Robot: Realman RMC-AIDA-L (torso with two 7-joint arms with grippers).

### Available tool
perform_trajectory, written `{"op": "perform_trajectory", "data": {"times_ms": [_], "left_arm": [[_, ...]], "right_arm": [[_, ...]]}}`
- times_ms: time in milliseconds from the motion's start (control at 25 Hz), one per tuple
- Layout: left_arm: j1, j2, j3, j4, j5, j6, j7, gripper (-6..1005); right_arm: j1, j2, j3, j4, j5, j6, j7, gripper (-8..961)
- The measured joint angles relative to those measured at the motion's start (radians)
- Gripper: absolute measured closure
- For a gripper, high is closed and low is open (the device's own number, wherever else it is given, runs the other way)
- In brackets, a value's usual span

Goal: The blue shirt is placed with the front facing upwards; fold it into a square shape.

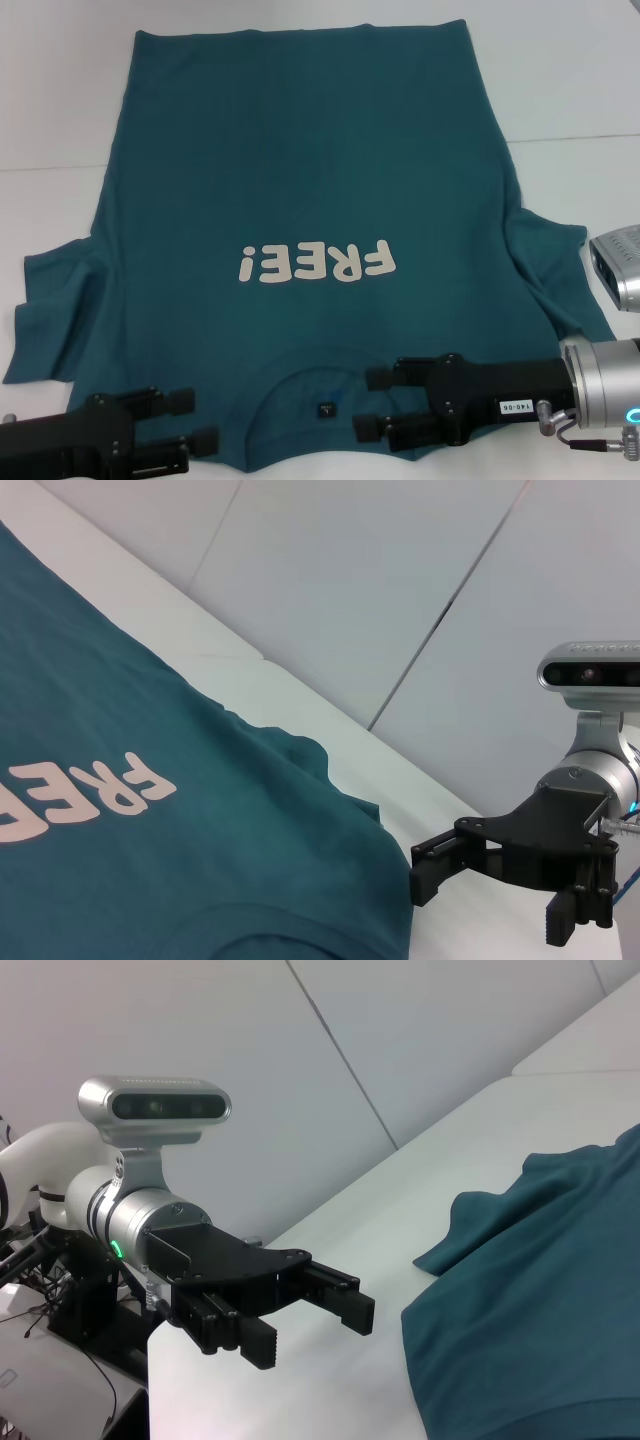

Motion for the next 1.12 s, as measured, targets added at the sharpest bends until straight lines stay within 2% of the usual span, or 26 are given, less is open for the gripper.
{"op": "perform_trajectory", "data": {"times_ms": [720,800,920,1120], "left_arm": [[0.000,0.001,-0.002,0.001,0.003,-0.002,-0.046,221],[-0.016,0.010,-0.017,0.001,0.002,-0.005,-0.126,221],[-0.053,0.030,-0.054,0.001,0.001,-0.009,-0.285,221],[-0.124,0.077,-0.119,0.000,0.001,-0.062,-0.602,221]], "right_arm": [[0.000,0.000,0.008,-0.002,0.000,0.010,0.028,39],[0.001,0.000,0.016,-0.005,0.000,0.018,0.056,39],[0.013,-0.008,0.045,-0.038,0.000,0.039,0.200,39],[0.042,-0.029,0.051,-0.136,0.001,0.062,0.483,39]]}}
